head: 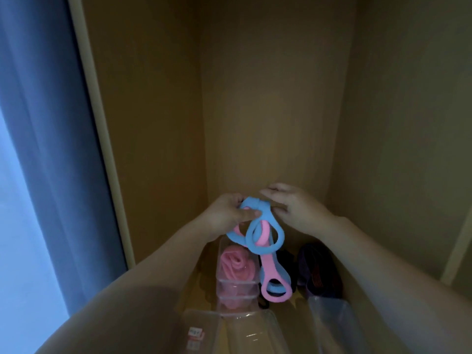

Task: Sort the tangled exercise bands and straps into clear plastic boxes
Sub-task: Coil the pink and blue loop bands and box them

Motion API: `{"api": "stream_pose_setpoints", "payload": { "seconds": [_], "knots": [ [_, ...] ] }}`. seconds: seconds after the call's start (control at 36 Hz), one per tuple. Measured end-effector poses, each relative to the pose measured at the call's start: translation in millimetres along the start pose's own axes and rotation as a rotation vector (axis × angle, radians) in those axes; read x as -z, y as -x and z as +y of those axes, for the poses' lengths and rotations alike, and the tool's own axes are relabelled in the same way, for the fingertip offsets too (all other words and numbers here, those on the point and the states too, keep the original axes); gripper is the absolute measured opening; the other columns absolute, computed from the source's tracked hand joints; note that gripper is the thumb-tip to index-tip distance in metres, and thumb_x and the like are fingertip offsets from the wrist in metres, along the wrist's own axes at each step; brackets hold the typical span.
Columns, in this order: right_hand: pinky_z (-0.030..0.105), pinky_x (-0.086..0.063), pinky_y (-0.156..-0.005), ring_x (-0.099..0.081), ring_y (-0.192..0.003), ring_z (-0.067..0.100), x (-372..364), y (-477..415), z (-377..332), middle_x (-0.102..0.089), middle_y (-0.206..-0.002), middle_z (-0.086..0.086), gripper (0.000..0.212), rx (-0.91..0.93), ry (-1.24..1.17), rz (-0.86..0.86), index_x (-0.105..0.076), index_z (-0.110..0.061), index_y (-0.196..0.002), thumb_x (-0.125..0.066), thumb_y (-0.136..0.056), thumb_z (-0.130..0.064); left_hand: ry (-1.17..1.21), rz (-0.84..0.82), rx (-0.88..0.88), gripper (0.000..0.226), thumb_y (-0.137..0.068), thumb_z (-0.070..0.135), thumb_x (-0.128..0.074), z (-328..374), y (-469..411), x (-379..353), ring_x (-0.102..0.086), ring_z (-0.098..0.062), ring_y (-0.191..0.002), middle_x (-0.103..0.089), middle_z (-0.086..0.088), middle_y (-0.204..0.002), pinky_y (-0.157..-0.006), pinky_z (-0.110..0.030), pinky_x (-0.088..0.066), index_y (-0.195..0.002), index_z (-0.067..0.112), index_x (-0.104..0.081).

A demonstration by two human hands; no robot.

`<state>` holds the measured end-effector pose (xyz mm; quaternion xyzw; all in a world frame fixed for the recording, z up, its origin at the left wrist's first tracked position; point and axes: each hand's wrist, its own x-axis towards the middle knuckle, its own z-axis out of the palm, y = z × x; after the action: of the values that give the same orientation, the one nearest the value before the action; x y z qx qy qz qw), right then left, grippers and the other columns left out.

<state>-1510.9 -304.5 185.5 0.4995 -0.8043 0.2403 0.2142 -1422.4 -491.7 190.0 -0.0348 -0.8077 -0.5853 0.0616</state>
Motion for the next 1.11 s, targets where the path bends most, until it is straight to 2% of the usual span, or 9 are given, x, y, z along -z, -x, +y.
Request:
{"api": "stream_pose_setpoints", "payload": {
  "seconds": [0.17,0.36,0.47,0.61,0.69,0.86,0.92,1.0,1.11],
  "knots": [
    [0.031,-0.050,-0.093,-0.051,-0.117,0.007,3,22,-6,-0.044,-0.136,-0.006,0.053,0.140,-0.064,-0.011,-0.051,-0.026,-0.138,-0.067,-0.089,-0.016,0.082,0.002,0.020,0.023,-0.085,0.010,-0.071,6,-5,-3,-0.068,-0.024,-0.086,-0.071,-0.016,-0.097,-0.085,-0.040,-0.053,-0.105,0.001,-0.063],
    [0.033,-0.055,-0.082,-0.053,-0.117,0.015,12,27,1,-0.028,-0.149,-0.002,0.050,0.299,0.147,-0.035,-0.052,-0.024,-0.131,-0.072,-0.085,-0.019,0.163,0.111,0.013,0.014,-0.085,0.012,-0.072,20,-15,-3,-0.068,-0.022,-0.071,-0.070,-0.011,-0.081,-0.067,-0.033,-0.055,-0.093,0.004,-0.063],
    [0.037,-0.056,-0.078,-0.058,-0.108,0.025,12,28,-4,-0.037,-0.139,0.009,0.037,0.338,0.277,0.132,-0.061,-0.015,-0.116,-0.070,-0.083,-0.030,0.317,0.101,0.020,0.007,-0.089,0.006,-0.065,31,-16,-9,-0.069,-0.019,-0.062,-0.071,-0.012,-0.076,-0.053,-0.026,-0.054,-0.092,0.001,-0.063],
    [0.036,-0.044,-0.078,-0.057,-0.099,0.029,9,23,-8,-0.044,-0.130,0.008,0.038,0.330,0.438,0.331,-0.057,-0.018,-0.117,-0.070,-0.082,-0.026,0.378,0.081,0.046,0.015,-0.090,0.006,-0.064,37,-25,-17,-0.068,-0.019,-0.063,-0.069,-0.014,-0.079,-0.054,-0.026,-0.055,-0.100,-0.005,-0.062],
    [0.037,-0.043,-0.075,-0.056,-0.095,0.028,10,20,-6,-0.053,-0.121,0.009,0.025,0.331,0.448,0.402,-0.065,-0.016,-0.108,-0.061,-0.084,-0.017,0.365,0.096,0.064,0.028,-0.089,0.009,-0.065,38,-33,-22,-0.068,-0.022,-0.072,-0.068,-0.019,-0.091,-0.059,-0.028,-0.056,-0.111,-0.008,-0.060],
    [0.031,-0.046,-0.058,-0.061,-0.075,0.025,48,13,-2,-0.064,-0.096,0.005,0.026,0.197,0.422,0.365,-0.069,-0.014,-0.101,-0.051,-0.083,-0.021,0.232,0.054,0.062,0.016,-0.095,0.015,-0.057,50,-43,-32,-0.066,-0.013,-0.072,-0.069,-0.010,-0.085,-0.064,-0.022,-0.057,-0.093,0.003,-0.067],
    [0.033,-0.051,-0.054,-0.066,-0.076,0.028,68,5,-8,-0.065,-0.094,0.004,0.029,0.106,0.407,0.273,-0.069,-0.015,-0.102,-0.048,-0.086,-0.026,0.213,0.040,0.088,0.028,-0.099,0.025,-0.051,57,-45,-36,-0.065,-0.014,-0.068,-0.068,-0.012,-0.083,-0.062,-0.023,-0.058,-0.095,0.003,-0.067],
    [0.038,-0.048,-0.070,-0.062,-0.096,0.031,92,-12,-11,-0.064,-0.098,0.004,0.024,-0.089,0.463,0.092,-0.067,-0.019,-0.100,-0.051,-0.095,-0.035,0.168,0.110,0.129,0.050,-0.101,0.044,-0.039,70,-48,-39,-0.063,-0.019,-0.058,-0.064,-0.015,-0.073,-0.056,-0.027,-0.058,-0.088,0.002,-0.065],
    [0.033,-0.037,-0.065,-0.058,-0.085,0.026,111,-26,-13,-0.061,-0.084,0.001,0.021,-0.194,0.412,0.029,-0.059,-0.021,-0.081,-0.051,-0.096,-0.034,-0.099,0.281,0.046,0.061,-0.102,0.048,-0.025,85,-55,-41,-0.055,-0.022,-0.057,-0.060,-0.010,-0.069,-0.063,-0.033,-0.054,-0.076,0.006,-0.060]
  ]
}}
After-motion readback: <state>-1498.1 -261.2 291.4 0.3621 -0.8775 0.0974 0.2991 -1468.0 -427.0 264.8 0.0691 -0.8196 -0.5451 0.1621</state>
